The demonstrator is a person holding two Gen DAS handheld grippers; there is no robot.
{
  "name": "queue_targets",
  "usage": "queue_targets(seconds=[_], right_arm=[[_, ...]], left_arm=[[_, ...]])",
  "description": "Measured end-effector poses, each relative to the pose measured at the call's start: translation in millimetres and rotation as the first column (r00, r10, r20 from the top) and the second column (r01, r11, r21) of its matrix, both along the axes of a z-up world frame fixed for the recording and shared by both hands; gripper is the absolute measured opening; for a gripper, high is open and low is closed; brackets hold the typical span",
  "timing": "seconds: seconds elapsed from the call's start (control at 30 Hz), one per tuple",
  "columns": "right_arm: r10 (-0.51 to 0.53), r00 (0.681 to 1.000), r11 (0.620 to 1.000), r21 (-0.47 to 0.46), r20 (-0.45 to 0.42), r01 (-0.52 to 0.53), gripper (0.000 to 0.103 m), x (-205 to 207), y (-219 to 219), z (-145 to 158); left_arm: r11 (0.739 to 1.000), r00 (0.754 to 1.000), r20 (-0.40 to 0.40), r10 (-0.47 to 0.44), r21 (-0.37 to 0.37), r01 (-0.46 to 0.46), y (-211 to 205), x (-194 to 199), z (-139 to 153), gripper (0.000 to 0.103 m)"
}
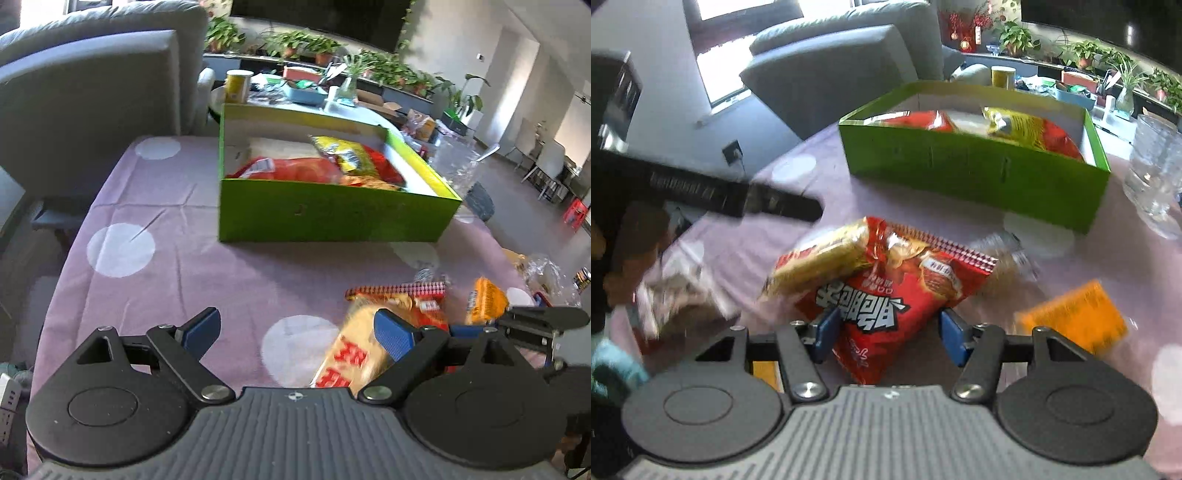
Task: Organize snacks
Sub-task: 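Grasp the red printed snack bag with the right tool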
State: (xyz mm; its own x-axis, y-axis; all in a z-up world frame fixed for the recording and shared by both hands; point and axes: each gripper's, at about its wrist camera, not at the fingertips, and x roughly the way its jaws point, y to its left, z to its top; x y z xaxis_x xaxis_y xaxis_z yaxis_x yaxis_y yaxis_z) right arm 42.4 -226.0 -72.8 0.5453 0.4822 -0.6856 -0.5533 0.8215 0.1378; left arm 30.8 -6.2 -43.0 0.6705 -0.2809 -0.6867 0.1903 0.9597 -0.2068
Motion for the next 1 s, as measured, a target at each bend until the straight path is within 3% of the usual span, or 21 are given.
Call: queue_targets(seconds=[0.23,0.47,0.53,0.7,0.87,1.0], right_arm=[[-0.082,0.996,0.994,0.072,-0.019,0.083,0.083,15.5,-14.9,-1.0],[-0.137,0.990,0.986,0.090,-0.045,0.140,0.083,20.9,-23.1,1.1],[-0.146,0.988,0.984,0.093,-0.047,0.150,0.083,21.9,-25.3,1.8],[-0.203,0.974,0.970,0.117,-0.104,0.215,0.083,21.6,-37.4,4.5],[-0.261,0.959,0.955,0.118,-0.108,0.274,0.083,15.6,-44.1,14.6],[-0.309,0.935,0.930,0.148,-0.175,0.336,0.082,21.0,-49.2,14.8]], left_arm=[[1.000,1.000,-0.019,-0.016,-0.012,0.016,1.1,1.9,-5.0,0.089],[0.978,0.983,0.006,-0.182,-0.100,0.181,-24.6,-6.8,5.5,0.089],[0.970,0.974,0.014,-0.228,-0.082,0.229,-35.4,-7.1,5.3,0.087],[0.951,0.951,-0.034,-0.306,-0.059,0.304,-54.5,3.1,-5.7,0.070],[0.945,0.945,-0.039,-0.325,-0.055,0.323,-59.0,11.4,-8.8,0.070],[0.938,0.938,-0.046,-0.343,-0.058,0.341,-58.8,13.9,-8.9,0.070]])
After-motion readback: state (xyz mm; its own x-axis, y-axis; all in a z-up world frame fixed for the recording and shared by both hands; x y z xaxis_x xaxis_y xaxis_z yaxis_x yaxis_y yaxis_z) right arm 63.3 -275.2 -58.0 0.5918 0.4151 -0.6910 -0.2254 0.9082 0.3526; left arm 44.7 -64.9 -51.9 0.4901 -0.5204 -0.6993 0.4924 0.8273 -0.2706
